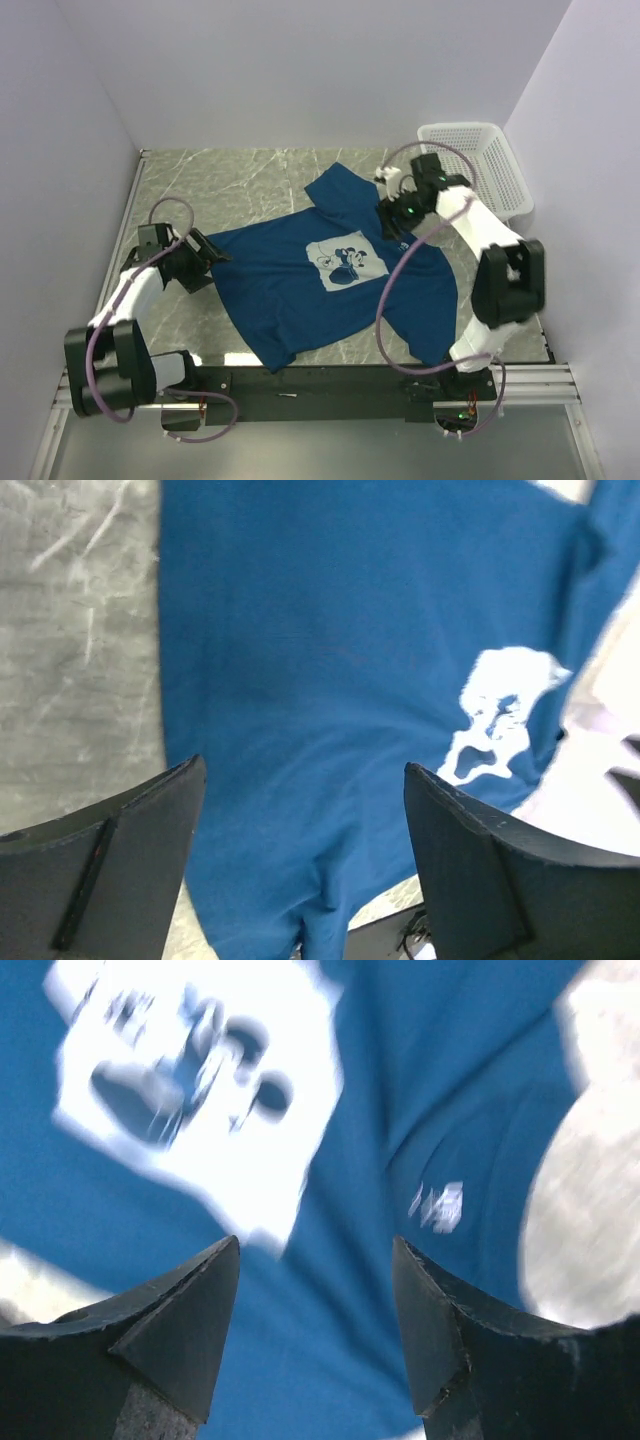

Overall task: Fold and stack the t-shirts
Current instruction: Flatten the tshirt out

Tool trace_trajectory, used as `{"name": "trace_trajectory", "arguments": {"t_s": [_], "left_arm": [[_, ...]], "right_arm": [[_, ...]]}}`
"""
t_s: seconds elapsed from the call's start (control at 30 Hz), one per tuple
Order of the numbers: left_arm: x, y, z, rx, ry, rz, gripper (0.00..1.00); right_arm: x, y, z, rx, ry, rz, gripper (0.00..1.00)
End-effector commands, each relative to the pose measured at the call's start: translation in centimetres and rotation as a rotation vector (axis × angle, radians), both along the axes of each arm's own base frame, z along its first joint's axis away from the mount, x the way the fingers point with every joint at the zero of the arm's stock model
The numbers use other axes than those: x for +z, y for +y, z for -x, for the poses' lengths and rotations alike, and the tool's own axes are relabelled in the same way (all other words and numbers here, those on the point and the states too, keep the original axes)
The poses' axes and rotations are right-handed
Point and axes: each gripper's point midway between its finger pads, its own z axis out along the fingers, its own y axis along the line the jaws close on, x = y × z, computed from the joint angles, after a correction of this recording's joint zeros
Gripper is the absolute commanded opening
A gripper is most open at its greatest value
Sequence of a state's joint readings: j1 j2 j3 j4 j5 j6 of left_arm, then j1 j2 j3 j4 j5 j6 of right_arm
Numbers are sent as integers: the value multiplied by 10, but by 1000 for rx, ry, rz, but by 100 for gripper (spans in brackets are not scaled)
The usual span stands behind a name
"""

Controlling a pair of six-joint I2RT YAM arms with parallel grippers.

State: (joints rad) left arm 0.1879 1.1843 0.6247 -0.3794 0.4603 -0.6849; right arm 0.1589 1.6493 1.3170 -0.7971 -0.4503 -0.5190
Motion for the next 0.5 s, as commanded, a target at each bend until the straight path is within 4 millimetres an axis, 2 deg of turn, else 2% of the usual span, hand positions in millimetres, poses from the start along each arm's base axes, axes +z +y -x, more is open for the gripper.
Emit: {"name": "trace_trajectory", "arguments": {"t_s": [0.0, 0.03, 0.07, 0.1, 0.17, 0.2, 0.23, 0.27, 0.33, 0.47], "left_arm": [[3, 7, -28, 50, -18, -29, 85], [-9, 11, -32, 55, 34, -39, 84], [-13, 15, -33, 60, 71, -59, 83], [-12, 21, -41, 58, 79, -88, 84], [-10, 22, -45, 37, 75, -104, 84], [-5, 22, -46, 15, 48, -117, 85], [-1, 18, -46, -11, 22, -102, 86], [-2, 15, -42, -31, 11, -96, 86], [10, 10, -41, -64, -68, -95, 88], [10, 6, -29, -72, -87, -85, 91]], "right_arm": [[-1, 0, -84, -225, -108, 41, 69], [23, 5, -108, -236, -146, 31, 69], [26, 8, -122, -255, -136, 14, 69], [30, 18, -148, -262, -142, -21, 69], [30, 24, -170, -382, -101, -67, 67], [0, 25, -182, -433, -41, -51, 66], [26, 28, -204, -479, -87, -84, 66], [25, 31, -214, -541, -68, -113, 66], [9, 32, -236, -594, -85, -126, 68], [-16, 24, -240, -704, -57, -111, 68]]}}
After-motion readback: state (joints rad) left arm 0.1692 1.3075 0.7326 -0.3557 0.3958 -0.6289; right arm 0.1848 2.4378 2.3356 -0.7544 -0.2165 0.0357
